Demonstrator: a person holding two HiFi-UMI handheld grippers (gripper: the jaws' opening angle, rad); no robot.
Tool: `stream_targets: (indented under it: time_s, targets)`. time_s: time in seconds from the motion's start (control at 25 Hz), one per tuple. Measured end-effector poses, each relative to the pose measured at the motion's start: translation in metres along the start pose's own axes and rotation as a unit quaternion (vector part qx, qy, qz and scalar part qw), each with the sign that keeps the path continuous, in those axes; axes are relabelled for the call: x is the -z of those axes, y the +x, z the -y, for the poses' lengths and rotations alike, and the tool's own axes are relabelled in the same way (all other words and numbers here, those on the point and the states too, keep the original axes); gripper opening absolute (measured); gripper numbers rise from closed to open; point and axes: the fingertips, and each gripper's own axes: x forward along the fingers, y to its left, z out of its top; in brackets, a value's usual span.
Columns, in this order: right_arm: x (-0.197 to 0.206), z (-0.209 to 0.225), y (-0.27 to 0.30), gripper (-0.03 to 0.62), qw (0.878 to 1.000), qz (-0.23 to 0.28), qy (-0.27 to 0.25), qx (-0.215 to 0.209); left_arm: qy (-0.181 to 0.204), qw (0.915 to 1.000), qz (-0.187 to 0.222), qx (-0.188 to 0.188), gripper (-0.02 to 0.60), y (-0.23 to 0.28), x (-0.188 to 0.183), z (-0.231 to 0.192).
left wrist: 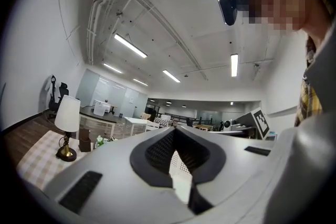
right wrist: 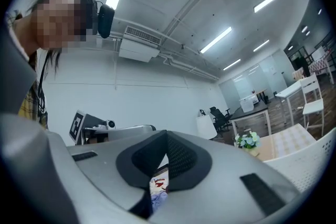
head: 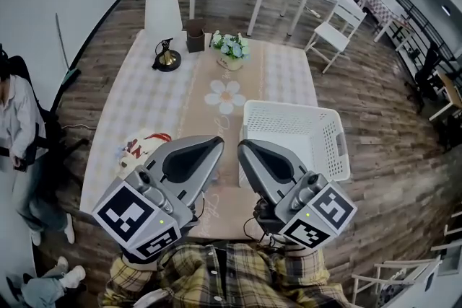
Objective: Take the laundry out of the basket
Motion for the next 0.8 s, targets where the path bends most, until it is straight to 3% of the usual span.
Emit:
stream_targets:
  time_s: [0.8]
  targets:
    - [0.021, 0.011, 0.006, 0.009, 0.999, -0.036, 0.009, 0.011, -0.014, 0.9998, -0.017, 0.0, 0.009, 0.006, 0.017, -0.008]
